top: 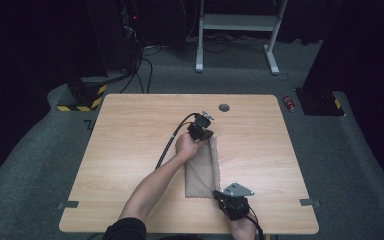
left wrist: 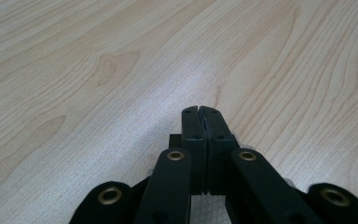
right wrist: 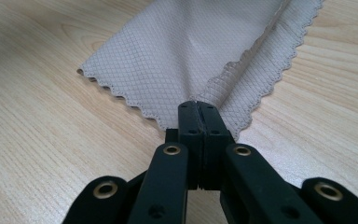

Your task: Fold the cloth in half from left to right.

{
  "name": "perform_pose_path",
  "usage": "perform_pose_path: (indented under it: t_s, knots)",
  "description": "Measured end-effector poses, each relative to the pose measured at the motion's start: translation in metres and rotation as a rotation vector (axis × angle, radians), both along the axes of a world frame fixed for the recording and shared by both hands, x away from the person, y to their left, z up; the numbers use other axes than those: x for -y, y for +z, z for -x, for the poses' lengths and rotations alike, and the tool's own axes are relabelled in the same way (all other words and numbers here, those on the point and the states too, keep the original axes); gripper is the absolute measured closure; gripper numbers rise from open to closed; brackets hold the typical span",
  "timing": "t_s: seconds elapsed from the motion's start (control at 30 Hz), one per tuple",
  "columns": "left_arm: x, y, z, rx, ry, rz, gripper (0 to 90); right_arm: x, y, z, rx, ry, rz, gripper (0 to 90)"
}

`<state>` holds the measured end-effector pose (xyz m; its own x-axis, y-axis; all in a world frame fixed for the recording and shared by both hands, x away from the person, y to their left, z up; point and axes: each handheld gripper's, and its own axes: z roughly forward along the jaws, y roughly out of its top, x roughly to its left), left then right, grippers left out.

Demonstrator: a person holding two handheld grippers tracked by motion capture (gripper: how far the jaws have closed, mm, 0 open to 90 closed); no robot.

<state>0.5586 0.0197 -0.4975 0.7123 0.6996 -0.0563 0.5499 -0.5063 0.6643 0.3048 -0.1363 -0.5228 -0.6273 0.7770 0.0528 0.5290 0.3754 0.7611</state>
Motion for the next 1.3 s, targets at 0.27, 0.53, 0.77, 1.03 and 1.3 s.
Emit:
perform_pose_path:
  t_s: [0.27, 0.53, 0.77, 1.03, 1.3]
  knots:
    - [0.001, -0.003, -0.001, 0.006, 0.017, 0.011, 81.3, 0.003, 0.0, -0.002, -0.024, -0.002, 0.001, 85.5]
    - [-0.011, 0.014, 0.002, 0.068, 0.077, 0.043, 60.4, 0.01, 0.008, -0.001, -0.006, -0.019, -0.01, 70.8]
    - [-0.04, 0.015, 0.015, 0.08, 0.131, 0.052, 55.4, 0.008, 0.018, -0.014, 0.015, -0.005, 0.001, 70.7]
    - [-0.077, -0.002, 0.03, 0.052, 0.197, 0.029, 55.0, -0.005, 0.009, -0.027, -0.01, 0.051, 0.051, 71.3]
    - [-0.082, -0.015, 0.033, 0.042, 0.211, -0.011, 54.0, 0.0, 0.004, -0.029, -0.025, 0.052, 0.07, 70.7]
